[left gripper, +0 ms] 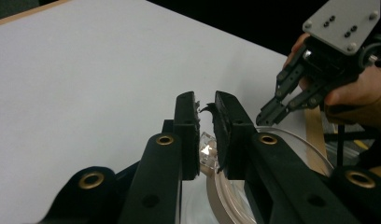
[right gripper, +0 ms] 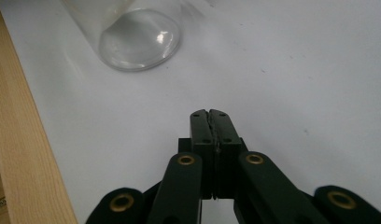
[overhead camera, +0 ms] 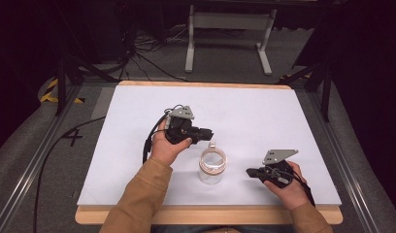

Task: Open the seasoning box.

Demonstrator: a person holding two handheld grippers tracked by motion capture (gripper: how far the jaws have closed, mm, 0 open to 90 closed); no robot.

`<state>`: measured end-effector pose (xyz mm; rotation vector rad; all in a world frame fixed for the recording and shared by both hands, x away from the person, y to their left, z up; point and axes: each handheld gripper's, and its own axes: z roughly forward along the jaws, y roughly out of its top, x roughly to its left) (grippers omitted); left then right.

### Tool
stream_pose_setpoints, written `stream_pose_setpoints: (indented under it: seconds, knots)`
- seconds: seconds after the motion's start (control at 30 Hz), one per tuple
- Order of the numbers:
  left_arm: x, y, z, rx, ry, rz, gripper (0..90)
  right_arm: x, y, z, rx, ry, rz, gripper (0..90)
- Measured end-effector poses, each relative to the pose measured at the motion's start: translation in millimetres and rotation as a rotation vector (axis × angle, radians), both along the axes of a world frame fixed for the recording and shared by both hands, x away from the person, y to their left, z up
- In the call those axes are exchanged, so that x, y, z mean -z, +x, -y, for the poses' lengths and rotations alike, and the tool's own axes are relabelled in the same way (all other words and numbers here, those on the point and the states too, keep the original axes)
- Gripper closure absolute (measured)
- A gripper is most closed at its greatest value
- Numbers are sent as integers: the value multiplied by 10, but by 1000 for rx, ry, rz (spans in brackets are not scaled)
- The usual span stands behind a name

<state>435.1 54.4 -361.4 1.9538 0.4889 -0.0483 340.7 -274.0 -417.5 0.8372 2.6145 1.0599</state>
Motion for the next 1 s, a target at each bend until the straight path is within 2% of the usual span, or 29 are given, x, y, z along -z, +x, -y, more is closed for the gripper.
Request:
stream_pose_setpoints:
  seconds: [0.17, 0.2, 0.33, 0.43, 0.53, 0.57, 0.63, 0.77, 0.87, 1.0]
  knots:
    - [70, 12, 27, -6, -13, -8, 864, 10, -4, -10, -6, 1, 5, 900]
    - [89, 18, 34, 1, -1, -8, 870, 15, -5, -8, -7, 1, 3, 900]
    - [96, 5, 50, 10, 3, -16, 889, 15, -5, -12, -10, 5, 0, 900]
    - [117, 15, 65, 7, 28, -11, 890, 14, -10, -27, -19, 2, 4, 900]
    - [148, 25, 64, 1, 30, -30, 894, 11, -17, -43, -25, 3, 9, 900]
    - [152, 33, 62, -1, 40, -27, 896, 5, -21, -49, -27, 3, 10, 900]
    - [165, 39, 64, -4, 31, -29, 897, -4, -28, -58, -32, 5, 11, 900]
    - [151, 32, 54, 3, 40, -34, 897, -16, -36, -70, -39, 5, 16, 900]
    - [140, 11, 72, 21, 32, -29, 896, -25, -43, -75, -42, 8, 18, 900]
    - [128, -3, 87, 21, 47, -15, 894, -28, -46, -84, -43, 9, 17, 900]
